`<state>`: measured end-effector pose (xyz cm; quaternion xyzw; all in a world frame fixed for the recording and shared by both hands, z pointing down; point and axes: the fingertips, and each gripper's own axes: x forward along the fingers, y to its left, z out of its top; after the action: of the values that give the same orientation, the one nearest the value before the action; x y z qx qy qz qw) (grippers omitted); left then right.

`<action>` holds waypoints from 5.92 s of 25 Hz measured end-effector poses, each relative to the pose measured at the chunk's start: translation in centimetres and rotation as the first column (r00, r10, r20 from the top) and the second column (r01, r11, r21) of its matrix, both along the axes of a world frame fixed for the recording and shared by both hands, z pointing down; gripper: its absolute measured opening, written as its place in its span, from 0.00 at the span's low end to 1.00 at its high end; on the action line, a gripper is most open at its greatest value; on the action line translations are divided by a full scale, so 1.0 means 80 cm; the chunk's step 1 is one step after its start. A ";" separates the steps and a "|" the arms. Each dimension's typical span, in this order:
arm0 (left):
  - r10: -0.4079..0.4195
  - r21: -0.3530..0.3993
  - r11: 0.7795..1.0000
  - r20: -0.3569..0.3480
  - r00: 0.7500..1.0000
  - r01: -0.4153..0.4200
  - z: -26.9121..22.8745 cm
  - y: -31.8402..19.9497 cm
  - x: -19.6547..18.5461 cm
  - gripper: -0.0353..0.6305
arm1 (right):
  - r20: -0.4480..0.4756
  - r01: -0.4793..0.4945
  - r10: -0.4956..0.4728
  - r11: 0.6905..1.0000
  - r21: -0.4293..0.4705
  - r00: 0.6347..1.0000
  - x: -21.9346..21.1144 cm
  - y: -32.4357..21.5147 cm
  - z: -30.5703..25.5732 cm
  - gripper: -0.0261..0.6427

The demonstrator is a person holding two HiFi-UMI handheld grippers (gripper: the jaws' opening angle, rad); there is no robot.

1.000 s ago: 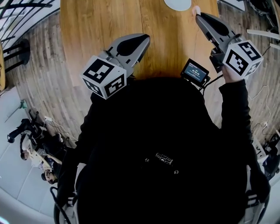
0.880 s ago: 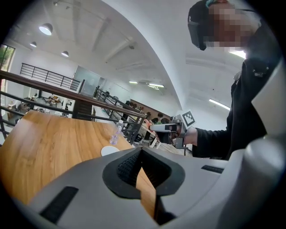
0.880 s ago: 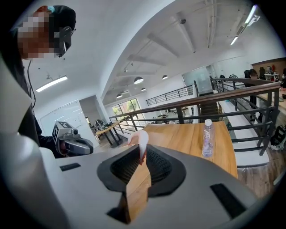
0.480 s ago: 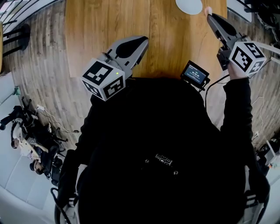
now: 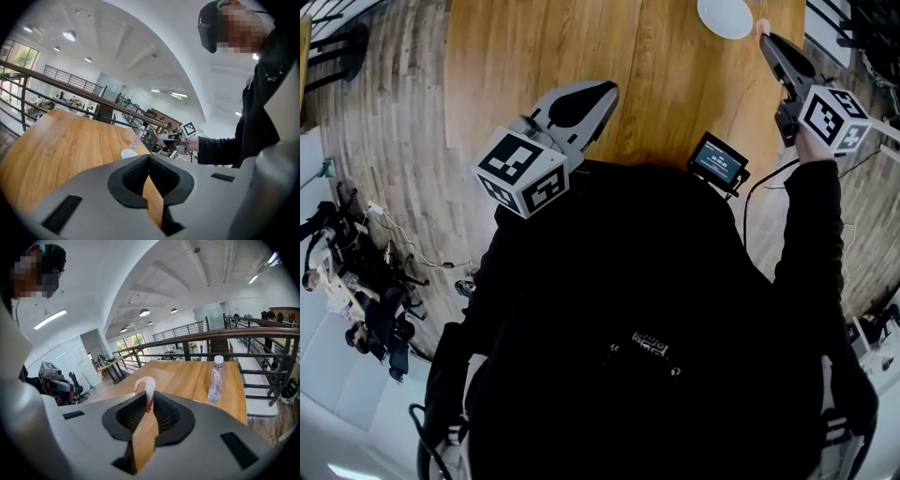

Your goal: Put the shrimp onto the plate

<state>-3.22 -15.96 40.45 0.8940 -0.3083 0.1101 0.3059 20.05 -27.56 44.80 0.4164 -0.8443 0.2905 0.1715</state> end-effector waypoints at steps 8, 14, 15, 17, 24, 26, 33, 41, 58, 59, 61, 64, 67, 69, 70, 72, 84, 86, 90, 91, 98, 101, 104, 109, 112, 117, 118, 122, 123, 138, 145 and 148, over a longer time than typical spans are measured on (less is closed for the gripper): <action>-0.037 -0.004 0.999 0.005 0.999 0.037 0.013 0.000 0.006 0.06 | -0.027 -0.011 0.010 0.999 -0.031 1.000 0.030 -0.028 0.047 0.13; -0.042 -0.034 0.999 -0.003 0.999 0.042 0.021 0.001 0.013 0.06 | -0.056 -0.013 0.008 0.996 -0.086 0.998 0.050 -0.046 0.083 0.13; -0.044 -0.036 0.998 -0.003 0.999 0.044 0.022 0.001 0.013 0.06 | -0.059 -0.013 0.007 0.996 -0.093 0.998 0.050 -0.050 0.089 0.13; -0.049 -0.042 0.998 0.001 0.999 0.049 0.023 0.003 0.011 0.06 | -0.057 -0.016 0.009 0.994 -0.112 0.998 0.051 -0.056 0.102 0.13; -0.107 -0.071 0.992 -0.020 0.994 0.105 0.025 0.002 -0.007 0.06 | -0.118 -0.023 0.004 0.986 -0.164 0.993 0.057 -0.079 0.143 0.13; -0.120 -0.074 0.990 -0.021 0.993 0.118 0.025 0.001 -0.012 0.06 | -0.151 -0.028 0.001 0.985 -0.173 0.989 0.059 -0.086 0.158 0.13; -0.146 -0.081 0.986 -0.006 0.989 0.145 0.031 -0.003 -0.022 0.06 | -0.216 -0.056 0.005 0.972 -0.227 0.976 0.077 -0.102 0.215 0.13; -0.144 -0.094 0.985 0.017 0.989 0.145 0.041 0.002 -0.027 0.06 | -0.239 -0.087 0.017 0.954 -0.286 0.971 0.090 -0.105 0.258 0.13; -0.154 -0.125 0.980 0.025 0.988 0.156 0.056 0.021 -0.033 0.06 | -0.287 -0.119 0.011 0.925 -0.361 0.958 0.096 -0.107 0.316 0.13; -0.159 -0.126 0.979 0.024 0.987 0.161 0.056 0.021 -0.033 0.06 | -0.292 -0.120 0.010 0.924 -0.363 0.956 0.097 -0.108 0.319 0.13; -0.168 -0.128 0.977 0.023 0.986 0.169 0.057 0.021 -0.034 0.06 | -0.297 -0.124 0.009 0.921 -0.369 0.955 0.098 -0.108 0.323 0.13; -0.178 -0.133 0.975 0.024 0.984 0.180 0.059 0.025 -0.038 0.06 | -0.325 -0.128 -0.001 0.918 -0.375 0.946 0.098 -0.107 0.329 0.13; -0.187 -0.136 0.973 0.023 0.982 0.188 0.061 0.025 -0.041 0.06 | -0.334 -0.123 -0.011 0.918 -0.377 0.943 0.095 -0.109 0.333 0.13; -0.189 -0.135 0.972 0.022 0.982 0.191 0.062 0.026 -0.041 0.06 | -0.336 -0.119 -0.015 0.920 -0.373 0.942 0.093 -0.110 0.335 0.13; -0.190 -0.134 0.972 0.021 0.981 0.191 0.062 0.027 -0.042 0.06 | -0.339 -0.120 -0.013 0.922 -0.369 0.941 0.094 -0.109 0.335 0.13; -0.191 -0.132 0.972 0.020 0.981 0.192 0.061 0.029 -0.043 0.06 | -0.341 -0.122 -0.009 0.924 -0.361 0.940 0.093 -0.109 0.333 0.13; -0.183 -0.132 0.974 0.022 0.983 0.184 0.062 0.033 -0.036 0.06 | -0.318 -0.126 0.016 0.936 -0.328 0.948 0.095 -0.120 0.320 0.16; -0.185 -0.130 0.974 0.016 0.983 0.186 0.061 0.032 -0.035 0.06 | -0.312 -0.125 0.019 0.937 -0.325 0.950 0.094 -0.121 0.318 0.19; -0.190 -0.123 0.974 0.004 0.982 0.189 0.056 0.035 -0.034 0.06 | -0.302 -0.123 0.020 0.937 -0.327 0.953 0.091 -0.115 0.317 0.21; -0.187 -0.120 0.975 0.004 0.982 0.186 0.055 0.036 -0.033 0.06 | -0.301 -0.124 0.022 0.938 -0.324 0.953 0.092 -0.114 0.315 0.22; -0.173 -0.103 0.980 0.003 0.985 0.173 0.048 0.043 -0.029 0.06 | -0.311 -0.165 0.068 0.941 -0.296 0.948 0.106 -0.102 0.302 0.24; -0.159 -0.090 0.983 0.002 0.987 0.158 0.044 0.044 -0.024 0.06 | -0.311 -0.171 0.078 0.944 -0.283 0.947 0.113 -0.098 0.294 0.24; -0.145 -0.077 0.987 0.002 0.989 0.144 0.039 0.050 -0.014 0.06 | -0.304 -0.180 0.092 0.944 -0.276 0.948 0.125 -0.089 0.286 0.24; -0.118 -0.036 0.992 0.010 0.993 0.118 0.025 0.053 0.002 0.06 | -0.283 -0.209 0.134 0.944 -0.255 0.950 0.149 -0.070 0.271 0.24; -0.098 -0.016 0.995 0.012 0.995 0.098 0.020 0.055 0.005 0.06 | -0.239 -0.217 0.157 0.944 -0.249 0.958 0.149 -0.058 0.259 0.22; -0.051 0.006 0.999 0.011 0.999 0.051 0.010 0.046 0.020 0.06 | -0.102 -0.161 0.137 0.949 -0.271 0.985 0.129 -0.037 0.226 0.10; -0.039 0.012 0.999 0.007 0.999 0.039 0.007 0.046 0.024 0.06 | -0.069 -0.133 0.118 0.955 -0.266 0.991 0.121 -0.031 0.214 0.09; 0.009 0.031 0.999 -0.001 1.000 -0.009 -0.001 0.043 0.035 0.06 | -0.008 -0.056 0.055 0.978 -0.203 0.998 0.096 0.004 0.161 0.07; 0.019 0.036 0.999 -0.004 1.000 -0.019 -0.003 0.040 0.037 0.06 | -0.002 -0.049 0.050 0.981 -0.188 0.999 0.092 0.013 0.150 0.07; 0.166 0.176 0.972 -0.042 0.985 -0.156 -0.046 0.007 0.118 0.06 | 0.202 -0.067 0.033 0.985 0.161 0.979 0.070 0.125 -0.066 0.07; 0.216 0.230 0.953 -0.050 0.975 -0.200 -0.066 0.009 0.131 0.06 | 0.267 -0.037 -0.049 0.950 0.309 0.962 0.022 0.173 -0.143 0.07; 0.229 0.236 0.948 -0.043 0.973 -0.213 -0.068 0.010 0.138 0.06 | 0.273 -0.043 -0.048 0.948 0.316 0.961 0.024 0.178 -0.144 0.07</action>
<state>7.83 -15.20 34.97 0.9556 -0.2061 0.0760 0.1965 21.95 -13.31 33.30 0.3926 -0.8962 0.2056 -0.0176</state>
